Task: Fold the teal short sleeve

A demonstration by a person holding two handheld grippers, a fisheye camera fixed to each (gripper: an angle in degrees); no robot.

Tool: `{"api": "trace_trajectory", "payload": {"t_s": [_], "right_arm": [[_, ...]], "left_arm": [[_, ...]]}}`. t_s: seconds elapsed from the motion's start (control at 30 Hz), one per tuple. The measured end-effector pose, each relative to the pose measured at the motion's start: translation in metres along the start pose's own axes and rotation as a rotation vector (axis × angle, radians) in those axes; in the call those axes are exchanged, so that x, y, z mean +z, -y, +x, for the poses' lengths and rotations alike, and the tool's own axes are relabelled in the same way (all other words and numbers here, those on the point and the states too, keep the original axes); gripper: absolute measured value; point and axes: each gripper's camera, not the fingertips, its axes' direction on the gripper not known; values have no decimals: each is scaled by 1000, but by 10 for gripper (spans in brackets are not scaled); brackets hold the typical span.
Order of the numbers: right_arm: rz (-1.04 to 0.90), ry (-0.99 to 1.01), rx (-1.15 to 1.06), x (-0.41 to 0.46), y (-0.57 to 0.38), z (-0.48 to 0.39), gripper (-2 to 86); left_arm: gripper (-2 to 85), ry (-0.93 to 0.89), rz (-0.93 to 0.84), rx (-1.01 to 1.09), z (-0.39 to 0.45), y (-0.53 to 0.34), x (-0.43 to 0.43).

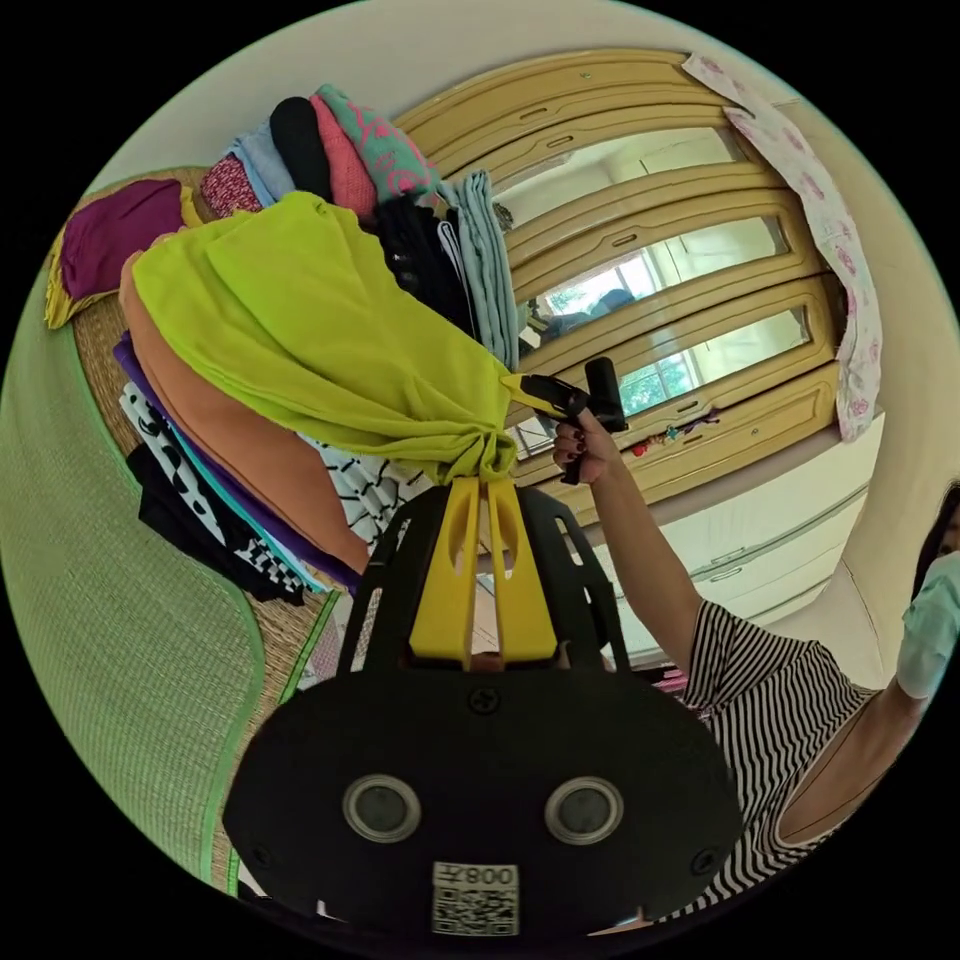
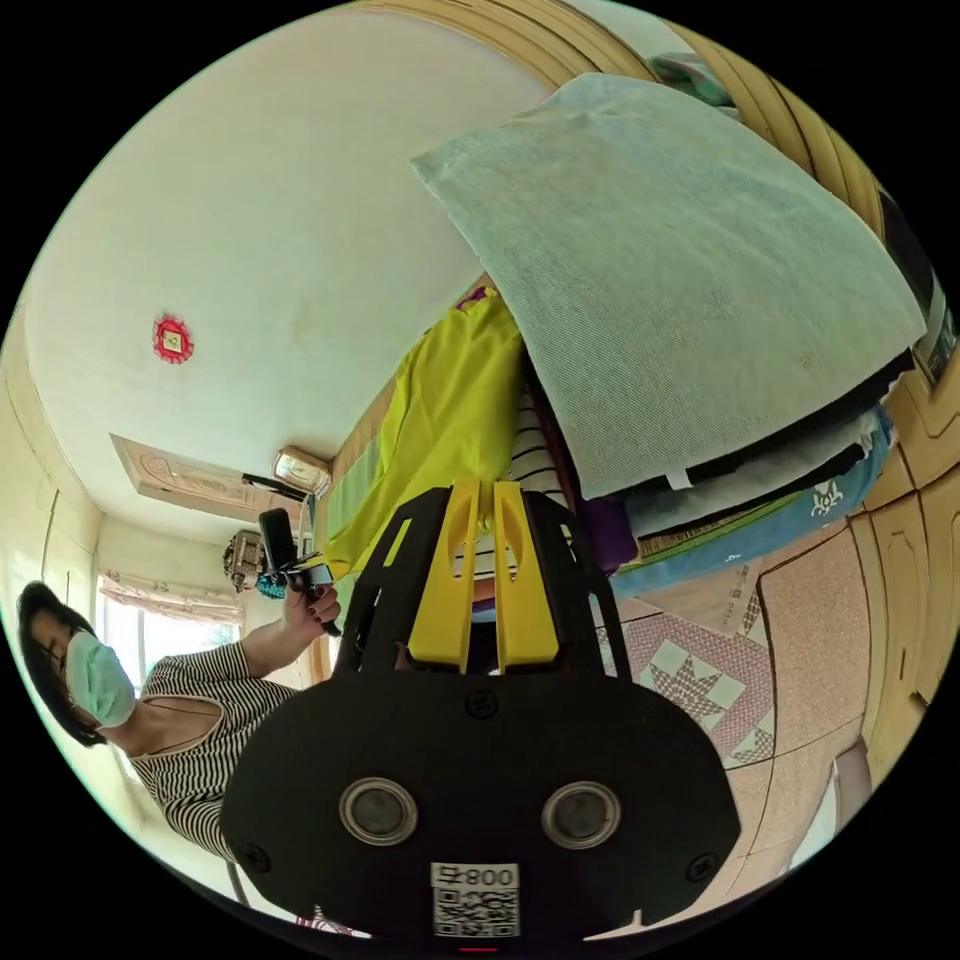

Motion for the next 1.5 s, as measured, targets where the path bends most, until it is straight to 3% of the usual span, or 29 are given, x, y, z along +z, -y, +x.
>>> {"api": "trace_trajectory", "payload": {"t_s": [0.33,0.63,0.87,1.0,1.07,1.23,1.3,1.43,1.5], "right_arm": [[22,70,129,16,-31,52,19],[326,75,57,-30,-94,9,3],[278,-191,-341,58,-126,-168,1],[154,-292,-411,140,-142,-210,1],[157,-388,-411,162,-149,-217,1],[207,-370,-390,161,-165,-236,1],[234,-452,-436,163,-177,-256,1],[206,-584,-489,195,-186,-275,1],[244,-630,-484,203,-195,-286,1]], "left_arm": [[13,-70,-39,-206,-58,17,78],[3,-88,-56,-140,-57,20,83],[2,142,31,87,-22,71,75],[2,297,31,115,-21,99,90],[2,416,-58,103,-33,109,109],[2,343,-13,78,-37,97,102],[2,346,19,132,-27,90,99],[1,465,-124,195,-27,85,126],[1,453,-111,193,-28,80,123]]}}
